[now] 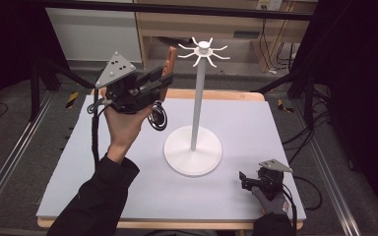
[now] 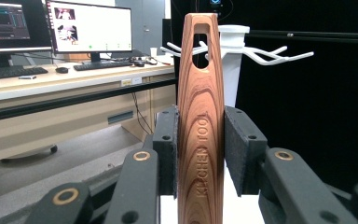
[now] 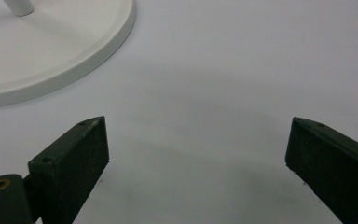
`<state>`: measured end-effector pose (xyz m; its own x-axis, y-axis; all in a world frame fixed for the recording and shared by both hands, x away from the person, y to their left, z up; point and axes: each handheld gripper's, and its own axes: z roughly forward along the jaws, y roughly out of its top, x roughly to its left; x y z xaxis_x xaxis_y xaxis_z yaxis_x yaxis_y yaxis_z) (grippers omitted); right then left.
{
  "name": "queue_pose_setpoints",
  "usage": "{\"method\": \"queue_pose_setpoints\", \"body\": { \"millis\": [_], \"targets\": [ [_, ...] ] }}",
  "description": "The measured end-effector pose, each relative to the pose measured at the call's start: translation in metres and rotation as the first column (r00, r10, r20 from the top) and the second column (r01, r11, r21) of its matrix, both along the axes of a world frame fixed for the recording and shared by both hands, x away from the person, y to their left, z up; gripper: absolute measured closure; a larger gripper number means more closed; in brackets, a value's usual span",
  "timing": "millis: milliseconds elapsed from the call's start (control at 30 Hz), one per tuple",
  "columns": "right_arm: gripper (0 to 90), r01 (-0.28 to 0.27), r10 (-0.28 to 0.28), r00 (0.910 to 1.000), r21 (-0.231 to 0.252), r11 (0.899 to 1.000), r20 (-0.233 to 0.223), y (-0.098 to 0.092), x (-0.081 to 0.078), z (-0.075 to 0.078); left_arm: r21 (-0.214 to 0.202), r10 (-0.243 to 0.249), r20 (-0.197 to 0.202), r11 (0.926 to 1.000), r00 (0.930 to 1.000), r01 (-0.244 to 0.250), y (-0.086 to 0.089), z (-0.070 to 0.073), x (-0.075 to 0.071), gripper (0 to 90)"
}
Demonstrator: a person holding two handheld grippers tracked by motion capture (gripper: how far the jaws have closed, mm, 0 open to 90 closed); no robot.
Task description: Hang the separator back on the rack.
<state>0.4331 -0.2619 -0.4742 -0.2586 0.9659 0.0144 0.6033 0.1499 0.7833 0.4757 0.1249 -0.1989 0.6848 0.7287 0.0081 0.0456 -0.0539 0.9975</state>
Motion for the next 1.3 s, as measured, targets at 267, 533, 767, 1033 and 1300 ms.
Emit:
{"method": "queue_pose_setpoints", "body": {
  "millis": [267, 533, 767, 1033, 1300],
  "targets": [
    [6.5, 0.0, 0.0, 1.0, 0.0, 1.0, -0.002, 0.0, 0.0, 0.0, 0.0, -0.006, 0.0, 1.0, 1.0, 0.006, -0.003, 0.0, 0.003, 66.9],
    [6.5, 0.0, -0.001, 1.0, -0.002, 1.0, -0.002, 0.0, 0.0, 0.0, 0.002, -0.018, -0.002, 0.9998, 0.9998, 0.018, -0.005, -0.002, 0.004, 66.9],
    [6.5, 0.001, -0.001, 1.0, 0.0, 1.0, -0.002, 0.0, 0.0, 0.0, 0.011, -0.023, -0.007, 0.9997, 0.9997, 0.023, -0.011, -0.001, 0.006, 66.9],
    [6.5, 0.002, -0.002, 1.0, 0.001, 1.0, -0.003, 0.0, 0.0, 0.0, 0.007, -0.032, -0.014, 0.9994, 0.9994, 0.033, -0.015, -0.003, 0.01, 66.9],
    [6.5, 0.002, -0.002, 1.0, 0.002, 1.0, -0.003, 0.0, 0.0, 0.0, 0.002, -0.041, -0.009, 0.9991, 0.9991, 0.041, -0.017, -0.003, 0.013, 66.9]
  ]
}}
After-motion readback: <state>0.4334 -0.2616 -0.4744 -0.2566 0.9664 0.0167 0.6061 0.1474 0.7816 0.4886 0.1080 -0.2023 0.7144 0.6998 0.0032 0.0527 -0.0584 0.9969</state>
